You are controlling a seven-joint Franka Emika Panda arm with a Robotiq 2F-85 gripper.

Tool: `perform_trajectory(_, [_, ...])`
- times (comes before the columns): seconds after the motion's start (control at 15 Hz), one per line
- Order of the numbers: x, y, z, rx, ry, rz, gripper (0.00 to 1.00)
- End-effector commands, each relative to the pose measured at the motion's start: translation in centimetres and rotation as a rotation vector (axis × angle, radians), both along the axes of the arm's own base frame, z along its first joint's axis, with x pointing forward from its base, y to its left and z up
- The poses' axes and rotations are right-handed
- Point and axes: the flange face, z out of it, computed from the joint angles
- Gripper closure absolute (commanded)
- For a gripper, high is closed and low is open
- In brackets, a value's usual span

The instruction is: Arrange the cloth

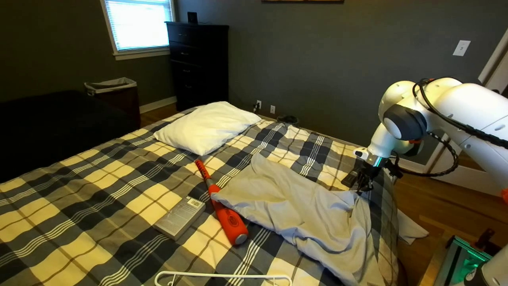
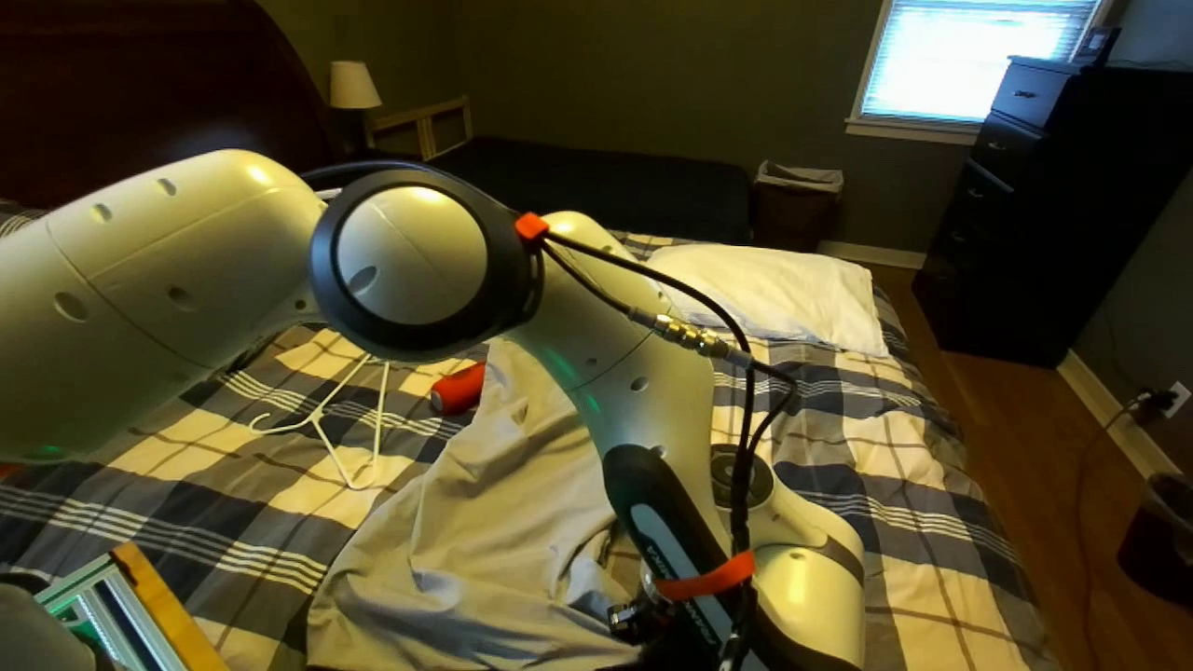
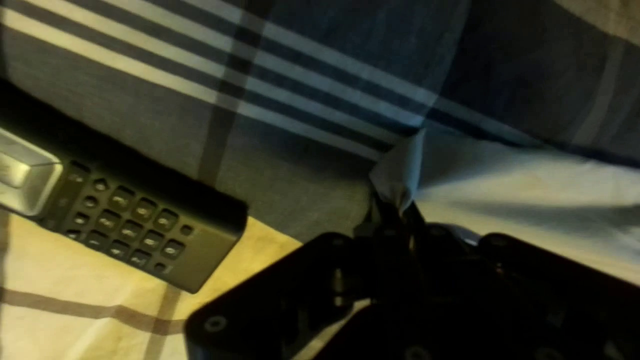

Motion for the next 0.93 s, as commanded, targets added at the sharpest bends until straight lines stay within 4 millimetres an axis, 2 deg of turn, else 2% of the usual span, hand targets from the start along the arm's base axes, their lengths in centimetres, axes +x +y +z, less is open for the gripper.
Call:
perform_trajectory(0.0, [-3.2, -4.4, 6.6, -0.066, -0.059, -0.169, 0.99])
perform_trajectory(0.27, [-10.1, -9.5, 11.8, -0.164, -0.025, -0.353, 0.99])
perform_trajectory(0.4, [-12.8, -11.5, 13.7, -0.208, -0.019, -0.459, 0.99])
perform_trajectory(0.47, [-13.7, -12.1, 14.2, -0.223, -0.016, -0.511, 0.72])
perform_trajectory(0.53, [-14.2, -12.3, 14.5, -0.238, -0.013, -0.564, 0.71])
perform_trajectory(0.6, [-14.4, -12.5, 14.8, -0.251, -0.02, -0.617, 0.66])
perform_trajectory(0.87, [-12.9, -11.3, 15.0, -0.256, -0.042, -0.652, 0.35])
